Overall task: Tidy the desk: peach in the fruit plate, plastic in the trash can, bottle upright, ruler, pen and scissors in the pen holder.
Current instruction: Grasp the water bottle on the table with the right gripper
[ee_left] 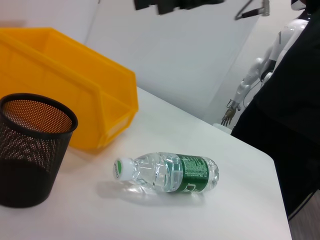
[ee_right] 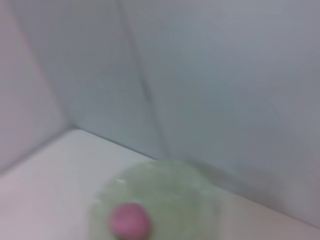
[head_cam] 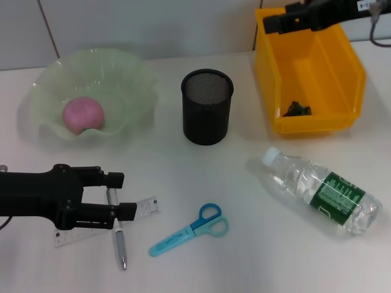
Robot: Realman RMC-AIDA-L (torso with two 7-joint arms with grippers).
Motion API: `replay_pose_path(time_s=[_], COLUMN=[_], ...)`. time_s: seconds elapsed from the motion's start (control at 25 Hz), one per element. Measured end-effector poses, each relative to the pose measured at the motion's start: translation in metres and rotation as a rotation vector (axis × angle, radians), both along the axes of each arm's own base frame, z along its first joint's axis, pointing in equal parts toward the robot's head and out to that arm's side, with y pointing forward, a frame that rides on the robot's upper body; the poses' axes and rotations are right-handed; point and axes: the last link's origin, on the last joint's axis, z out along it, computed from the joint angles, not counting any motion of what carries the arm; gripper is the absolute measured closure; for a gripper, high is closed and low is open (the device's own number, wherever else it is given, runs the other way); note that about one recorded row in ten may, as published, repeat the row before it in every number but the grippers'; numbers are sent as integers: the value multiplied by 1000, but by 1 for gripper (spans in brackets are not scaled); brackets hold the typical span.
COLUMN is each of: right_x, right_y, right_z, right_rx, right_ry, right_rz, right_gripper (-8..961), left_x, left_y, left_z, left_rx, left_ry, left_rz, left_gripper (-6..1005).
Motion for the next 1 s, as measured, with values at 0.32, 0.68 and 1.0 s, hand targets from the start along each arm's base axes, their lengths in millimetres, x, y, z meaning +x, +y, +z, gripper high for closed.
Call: replay_pose_path(time_s=[0.32,0.68,1.0], right_x=[14,49,78], right_y=[-24,-50,-61], right_z=[-10,-35,-53], right_rx=[-220,-465,-555], right_ry=[101,124,82], right_rz=[112,224,168], right_gripper=[271,257,244], left_x=[3,7,8], left_y=[0,1,1], left_z=[0,-2,-3], left_rx=[2,-8,-11], left_ry=[-11,-34,-44], left_rz=[-18,-29,-27], left_gripper=[199,199,199])
